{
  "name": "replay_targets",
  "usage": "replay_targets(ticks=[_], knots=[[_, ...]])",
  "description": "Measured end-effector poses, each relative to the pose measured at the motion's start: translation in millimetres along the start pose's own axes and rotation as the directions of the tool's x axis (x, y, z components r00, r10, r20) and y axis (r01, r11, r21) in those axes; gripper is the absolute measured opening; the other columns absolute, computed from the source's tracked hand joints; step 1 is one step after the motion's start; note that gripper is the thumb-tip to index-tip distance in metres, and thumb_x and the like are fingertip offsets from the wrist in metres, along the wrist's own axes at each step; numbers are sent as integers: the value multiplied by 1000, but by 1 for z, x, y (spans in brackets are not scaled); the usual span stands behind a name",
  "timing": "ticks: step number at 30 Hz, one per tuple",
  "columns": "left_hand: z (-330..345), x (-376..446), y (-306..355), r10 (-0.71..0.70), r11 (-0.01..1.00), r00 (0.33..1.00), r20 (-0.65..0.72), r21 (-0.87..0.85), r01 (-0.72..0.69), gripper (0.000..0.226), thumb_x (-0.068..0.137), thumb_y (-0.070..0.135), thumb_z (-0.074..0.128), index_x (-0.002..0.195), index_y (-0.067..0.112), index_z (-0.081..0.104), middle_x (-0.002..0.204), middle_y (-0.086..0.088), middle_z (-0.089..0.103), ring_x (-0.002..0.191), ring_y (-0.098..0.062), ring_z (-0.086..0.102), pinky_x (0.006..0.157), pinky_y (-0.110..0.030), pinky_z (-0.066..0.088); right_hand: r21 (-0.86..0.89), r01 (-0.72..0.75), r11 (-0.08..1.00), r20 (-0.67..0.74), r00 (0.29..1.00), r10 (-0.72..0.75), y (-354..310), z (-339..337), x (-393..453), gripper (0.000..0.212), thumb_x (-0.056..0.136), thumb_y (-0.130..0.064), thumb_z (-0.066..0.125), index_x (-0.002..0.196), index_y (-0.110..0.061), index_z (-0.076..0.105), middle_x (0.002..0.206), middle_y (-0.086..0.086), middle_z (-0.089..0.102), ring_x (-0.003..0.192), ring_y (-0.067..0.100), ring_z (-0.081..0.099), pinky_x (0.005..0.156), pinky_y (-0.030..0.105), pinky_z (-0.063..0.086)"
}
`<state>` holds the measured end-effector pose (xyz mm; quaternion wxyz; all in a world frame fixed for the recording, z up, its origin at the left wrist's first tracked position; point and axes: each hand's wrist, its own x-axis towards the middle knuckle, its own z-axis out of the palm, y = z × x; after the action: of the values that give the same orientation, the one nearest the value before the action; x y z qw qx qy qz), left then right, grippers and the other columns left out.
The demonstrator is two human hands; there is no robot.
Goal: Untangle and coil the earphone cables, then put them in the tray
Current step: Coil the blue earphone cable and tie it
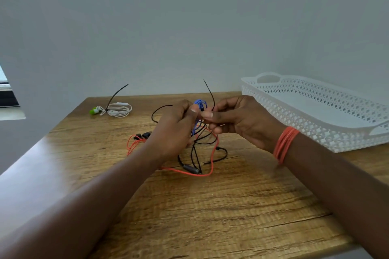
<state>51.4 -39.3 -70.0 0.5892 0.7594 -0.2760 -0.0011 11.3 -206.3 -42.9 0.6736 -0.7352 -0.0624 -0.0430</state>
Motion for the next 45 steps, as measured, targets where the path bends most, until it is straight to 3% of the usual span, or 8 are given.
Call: replay_targets(ticks=[7,12,20,29,33,37,40,45], knots=[[-2,0,4,-24,997,1000,-13,-74,23,27,105,25,36,91,14,56,68,-2,45,55,-11,45,58,-27,52,-35,25,999,57,998,-23,2,-2,3,19,76,-16,74,86,0,73,76,13,71,67,19,66,60,21,55],[-4,2,10,-89,976,996,-28,-203,82,32,106,25,33,105,8,60,61,1,44,43,-5,46,58,-28,51,-136,85,987,65,995,-76,6,-2,5,19,88,-10,66,94,7,69,77,12,72,64,17,68,62,23,55],[-2,4,8,-172,884,985,15,-440,161,38,102,20,30,95,4,64,54,-4,49,49,-17,42,50,-29,44,-190,197,962,103,978,-181,7,2,5,18,92,-7,60,98,8,68,73,10,69,62,17,66,62,26,56],[-3,0,10,-189,836,980,52,-515,189,36,92,5,26,92,3,61,57,-7,44,49,-15,40,48,-28,44,-280,338,898,102,941,-322,13,6,7,15,92,-4,62,98,5,71,78,10,69,64,12,64,62,27,57],[-4,-3,12,-173,835,982,75,-518,186,32,92,5,30,84,4,61,58,-5,42,50,-14,39,47,-26,43,-304,401,864,108,916,-386,15,8,7,12,93,-3,60,95,1,72,77,0,72,66,13,65,63,32,58],[-6,-4,14,-167,814,982,86,-549,187,25,93,7,37,85,2,60,58,-4,44,50,-14,39,50,-28,43,-288,446,848,99,894,-436,15,8,7,14,93,-3,60,98,3,71,89,17,72,76,26,69,63,33,57],[-7,-2,13,-180,794,978,106,-570,208,24,93,8,40,98,-4,60,60,-4,45,50,-13,40,49,-26,45,-288,459,841,90,887,-453,16,7,7,14,92,-4,62,99,1,72,91,17,72,80,34,69,63,35,58],[-10,-2,15,-182,792,969,168,-559,246,21,97,9,42,95,2,61,67,-4,48,53,-11,40,51,-24,45,-278,422,863,81,905,-417,14,7,5,12,89,-2,65,97,1,74,90,13,75,75,19,70,63,37,60]])
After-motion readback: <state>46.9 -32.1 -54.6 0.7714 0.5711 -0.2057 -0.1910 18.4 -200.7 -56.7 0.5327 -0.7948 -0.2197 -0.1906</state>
